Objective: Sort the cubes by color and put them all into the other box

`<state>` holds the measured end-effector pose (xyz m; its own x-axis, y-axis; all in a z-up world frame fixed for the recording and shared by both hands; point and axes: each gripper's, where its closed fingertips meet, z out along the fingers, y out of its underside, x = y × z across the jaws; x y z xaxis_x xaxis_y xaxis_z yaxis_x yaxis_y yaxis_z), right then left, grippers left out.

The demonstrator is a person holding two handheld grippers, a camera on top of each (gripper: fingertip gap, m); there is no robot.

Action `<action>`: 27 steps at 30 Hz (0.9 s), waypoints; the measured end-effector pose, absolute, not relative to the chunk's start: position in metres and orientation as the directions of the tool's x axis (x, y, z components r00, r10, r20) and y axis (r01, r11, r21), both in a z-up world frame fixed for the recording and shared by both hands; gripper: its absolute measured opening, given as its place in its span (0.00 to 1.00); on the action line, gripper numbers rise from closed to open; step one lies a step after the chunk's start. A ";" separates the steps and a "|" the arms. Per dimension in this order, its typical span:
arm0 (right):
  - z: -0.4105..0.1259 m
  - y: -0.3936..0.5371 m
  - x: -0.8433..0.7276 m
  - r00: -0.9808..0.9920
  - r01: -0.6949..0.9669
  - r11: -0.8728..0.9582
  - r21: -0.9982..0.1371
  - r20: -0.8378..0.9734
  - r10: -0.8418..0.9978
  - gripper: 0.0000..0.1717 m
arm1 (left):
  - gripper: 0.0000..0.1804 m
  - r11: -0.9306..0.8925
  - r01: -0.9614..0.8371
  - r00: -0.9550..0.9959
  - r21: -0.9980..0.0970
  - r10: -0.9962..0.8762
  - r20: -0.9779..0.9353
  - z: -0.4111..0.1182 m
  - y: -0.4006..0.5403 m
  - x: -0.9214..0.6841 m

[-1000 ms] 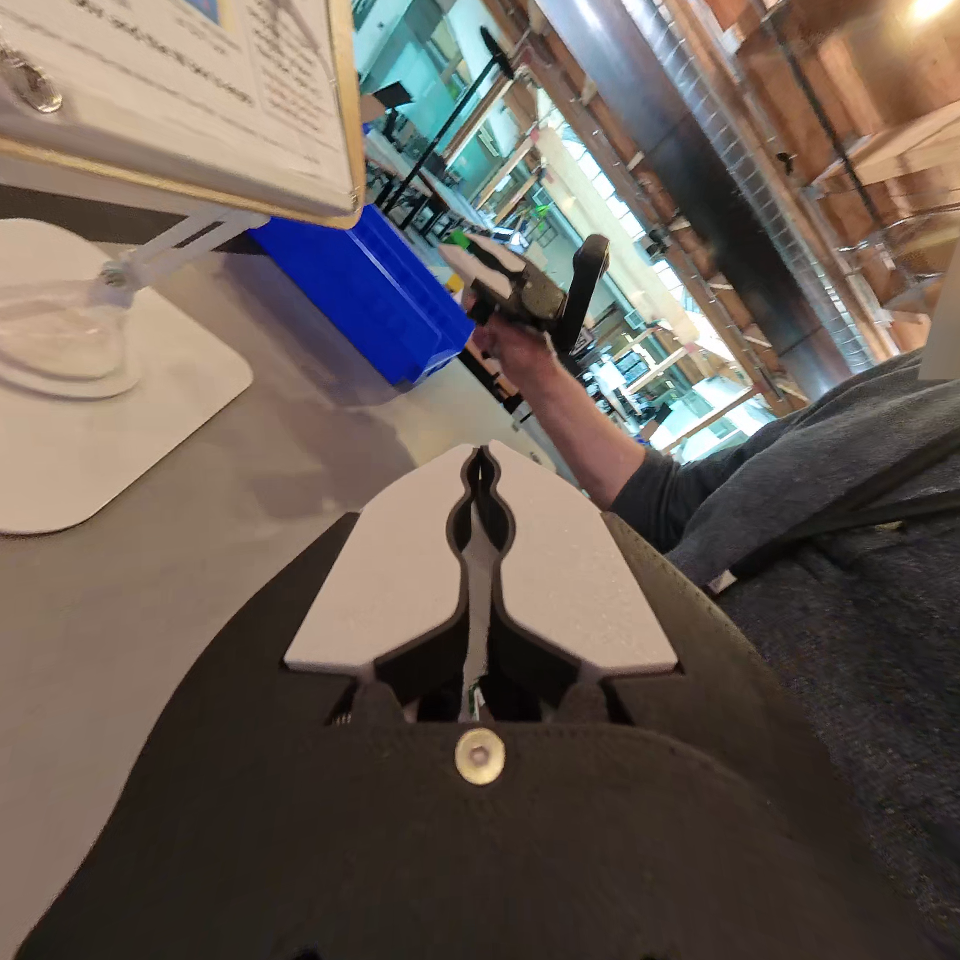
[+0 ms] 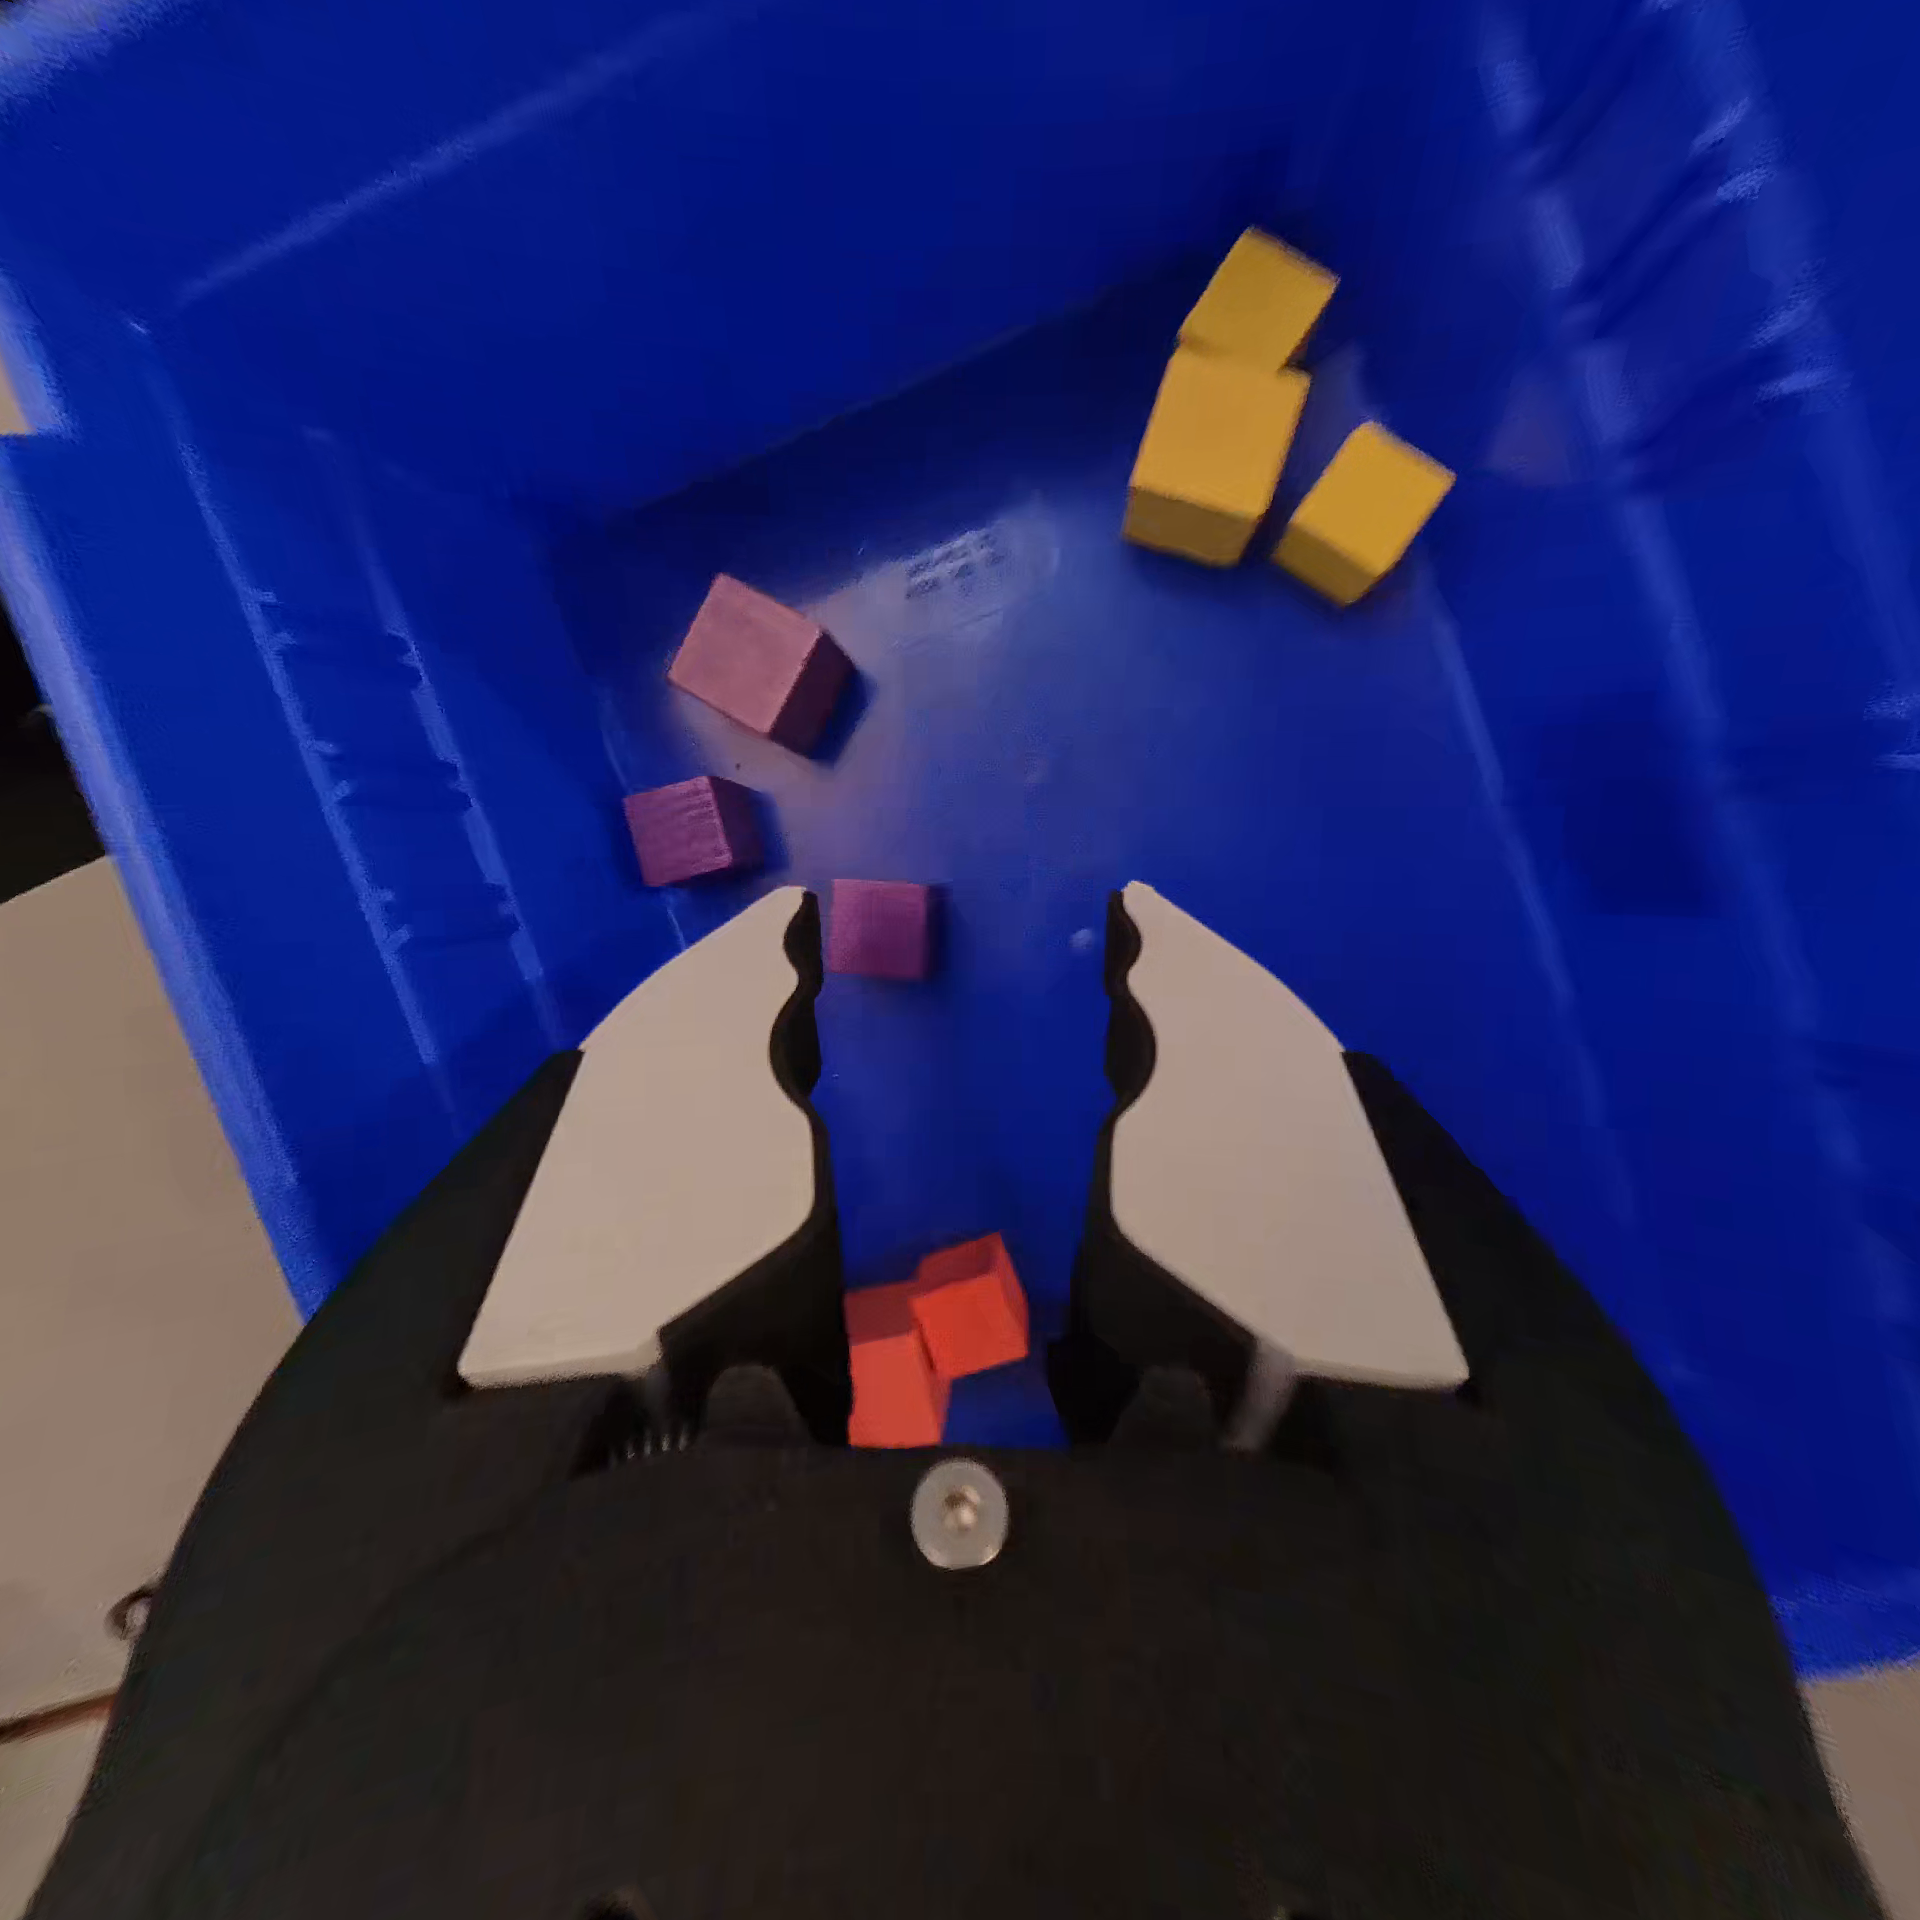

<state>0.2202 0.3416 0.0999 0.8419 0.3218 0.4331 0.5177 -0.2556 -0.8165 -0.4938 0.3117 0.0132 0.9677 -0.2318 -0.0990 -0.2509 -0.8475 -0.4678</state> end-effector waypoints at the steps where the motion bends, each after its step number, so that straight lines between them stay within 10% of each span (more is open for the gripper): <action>1: 0.101 0.339 0.218 0.839 0.521 -0.250 -0.816 0.436 0.325 0.18 | 0.30 -0.866 -0.261 0.965 -0.427 -0.232 -0.119 0.004 0.314 -0.499; 14: 0.126 0.327 0.194 0.802 0.562 -0.164 -0.811 0.485 0.349 0.17 | 0.13 -0.917 -0.189 0.982 -0.352 -0.178 -0.064 -0.024 0.310 -0.501; 27: 0.198 0.210 -0.047 0.458 0.388 0.342 -0.856 0.501 0.734 0.28 | 0.13 -0.665 0.191 0.757 -0.722 -0.368 0.540 0.119 0.266 -0.372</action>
<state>-0.0469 0.2104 0.1977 0.4584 0.7340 0.5011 0.3879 0.3421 -0.8559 -0.3716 0.2656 0.1187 0.7572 -0.3682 0.5395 0.1908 -0.6653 -0.7218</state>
